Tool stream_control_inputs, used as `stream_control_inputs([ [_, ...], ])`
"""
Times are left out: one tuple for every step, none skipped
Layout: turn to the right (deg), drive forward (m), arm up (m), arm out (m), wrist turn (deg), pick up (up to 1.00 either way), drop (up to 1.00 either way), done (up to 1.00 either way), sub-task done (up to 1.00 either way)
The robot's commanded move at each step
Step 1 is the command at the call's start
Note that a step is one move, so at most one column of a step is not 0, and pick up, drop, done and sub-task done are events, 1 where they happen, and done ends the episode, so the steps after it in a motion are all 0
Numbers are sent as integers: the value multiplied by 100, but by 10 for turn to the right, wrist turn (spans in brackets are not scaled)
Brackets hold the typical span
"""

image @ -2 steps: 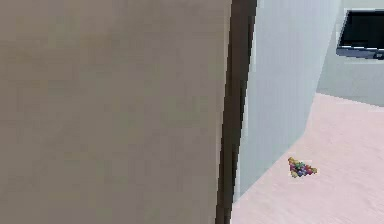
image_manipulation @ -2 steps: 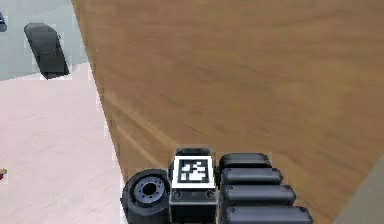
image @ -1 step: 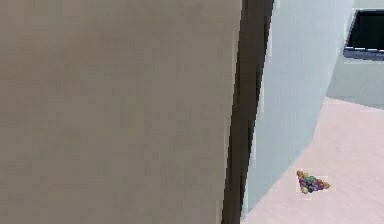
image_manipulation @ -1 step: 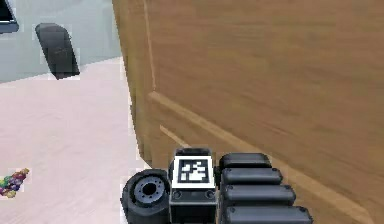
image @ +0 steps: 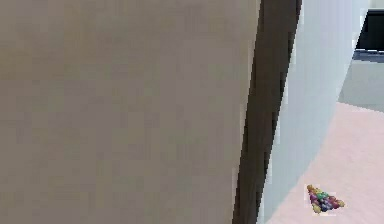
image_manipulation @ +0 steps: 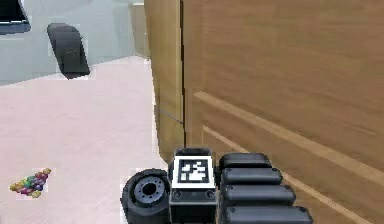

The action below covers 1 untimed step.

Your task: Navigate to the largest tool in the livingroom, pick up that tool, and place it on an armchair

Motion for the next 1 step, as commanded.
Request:
stream_control_inputs([
  [450,0,0,0,0,0,0,0,0],
])
